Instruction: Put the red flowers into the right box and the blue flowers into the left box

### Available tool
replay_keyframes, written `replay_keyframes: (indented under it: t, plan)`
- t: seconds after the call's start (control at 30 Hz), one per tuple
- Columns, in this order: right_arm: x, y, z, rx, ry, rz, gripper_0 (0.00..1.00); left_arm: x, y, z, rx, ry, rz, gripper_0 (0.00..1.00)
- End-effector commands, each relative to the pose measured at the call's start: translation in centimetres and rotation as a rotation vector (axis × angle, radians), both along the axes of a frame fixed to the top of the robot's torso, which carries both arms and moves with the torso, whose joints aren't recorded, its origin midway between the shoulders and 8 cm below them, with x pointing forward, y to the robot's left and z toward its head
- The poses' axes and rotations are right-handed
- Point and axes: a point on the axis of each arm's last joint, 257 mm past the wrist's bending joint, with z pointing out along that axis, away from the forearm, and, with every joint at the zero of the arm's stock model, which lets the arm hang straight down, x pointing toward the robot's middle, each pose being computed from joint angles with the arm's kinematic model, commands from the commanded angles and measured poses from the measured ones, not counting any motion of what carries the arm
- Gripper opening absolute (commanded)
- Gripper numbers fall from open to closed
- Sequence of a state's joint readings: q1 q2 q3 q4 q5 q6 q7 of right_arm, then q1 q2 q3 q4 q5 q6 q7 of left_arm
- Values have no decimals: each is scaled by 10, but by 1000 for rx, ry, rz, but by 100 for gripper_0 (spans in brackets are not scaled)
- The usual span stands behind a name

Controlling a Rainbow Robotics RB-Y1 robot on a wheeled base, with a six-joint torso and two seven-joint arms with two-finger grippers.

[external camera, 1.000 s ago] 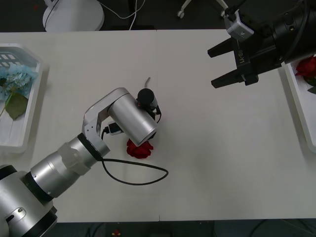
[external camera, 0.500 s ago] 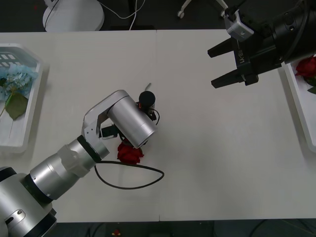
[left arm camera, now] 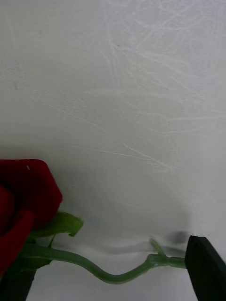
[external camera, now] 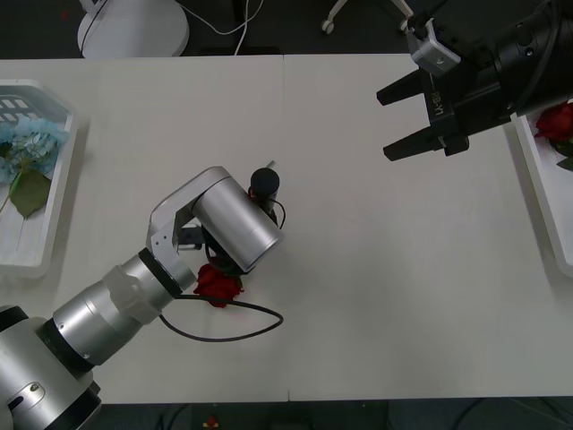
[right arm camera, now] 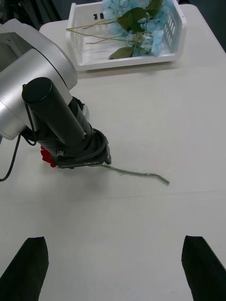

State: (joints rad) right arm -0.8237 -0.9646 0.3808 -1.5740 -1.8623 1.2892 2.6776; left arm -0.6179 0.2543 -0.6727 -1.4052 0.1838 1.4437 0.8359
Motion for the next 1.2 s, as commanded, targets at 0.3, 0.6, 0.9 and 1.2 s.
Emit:
replay_keyframes:
  t: [0.3,0.6,0.9,1.2]
  plan:
    - [2,-11,10,-4,-33,1,82,-49,50,-59,104,194,7,12]
    - [0,-9,11,2,-28,6,82,-40,46,-48,92,178,-19,0]
    - [0,-9,12,6,-28,6,82,-12,37,-1,12,107,-59,0]
    - [-1,-9,12,8,-25,8,82,20,60,56,148,-9,-283,0]
